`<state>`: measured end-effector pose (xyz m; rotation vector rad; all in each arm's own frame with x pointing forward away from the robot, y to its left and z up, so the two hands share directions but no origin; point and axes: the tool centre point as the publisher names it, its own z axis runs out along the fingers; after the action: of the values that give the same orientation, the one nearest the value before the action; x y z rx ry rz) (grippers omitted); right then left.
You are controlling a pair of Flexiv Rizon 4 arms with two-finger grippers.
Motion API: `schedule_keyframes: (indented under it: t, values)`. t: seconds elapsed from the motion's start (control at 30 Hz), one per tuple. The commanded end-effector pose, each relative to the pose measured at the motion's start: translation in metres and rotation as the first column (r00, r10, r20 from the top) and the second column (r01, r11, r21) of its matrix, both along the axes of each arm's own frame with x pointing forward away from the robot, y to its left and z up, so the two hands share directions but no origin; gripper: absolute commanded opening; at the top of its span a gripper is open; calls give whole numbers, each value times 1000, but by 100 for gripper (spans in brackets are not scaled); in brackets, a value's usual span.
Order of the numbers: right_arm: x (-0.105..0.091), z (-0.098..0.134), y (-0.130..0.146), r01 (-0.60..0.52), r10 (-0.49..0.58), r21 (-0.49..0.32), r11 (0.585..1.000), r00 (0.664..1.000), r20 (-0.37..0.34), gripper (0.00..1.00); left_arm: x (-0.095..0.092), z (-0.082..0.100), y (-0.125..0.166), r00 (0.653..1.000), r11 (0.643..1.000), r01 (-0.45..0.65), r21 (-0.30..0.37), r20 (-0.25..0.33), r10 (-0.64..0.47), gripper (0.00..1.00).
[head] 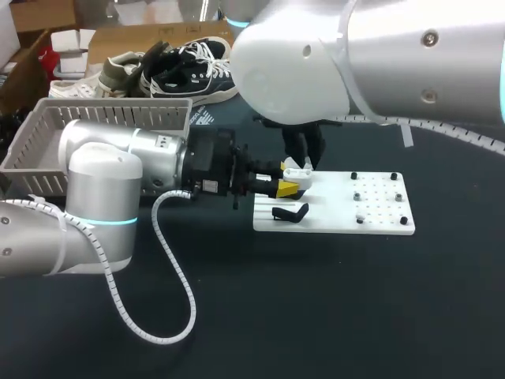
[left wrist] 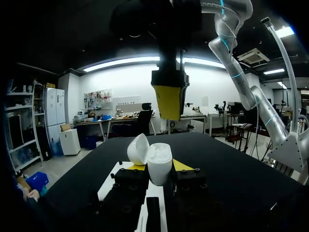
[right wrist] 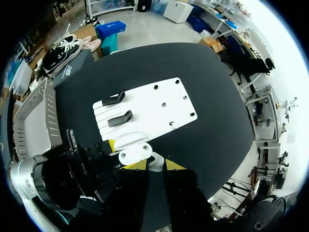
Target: Pick up each earbud case from the left stands, insert the matching earbuds, close the lid, and place the case in the box.
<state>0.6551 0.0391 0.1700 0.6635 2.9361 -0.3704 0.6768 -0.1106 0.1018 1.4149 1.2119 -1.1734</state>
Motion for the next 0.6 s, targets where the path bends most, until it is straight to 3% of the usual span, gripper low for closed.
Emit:
schedule_keyframes:
  t: [0.03,0.6]
  values:
    - [-2,-2,-1,0,0,2,1000,1000,10,0,0,0,-1,1000,1000,-3,-1,1,3,0]
    - [4,-9,5,-12,12,17,1000,1000,10,0,0,0,-1,1000,1000,-3,-1,1,3,0]
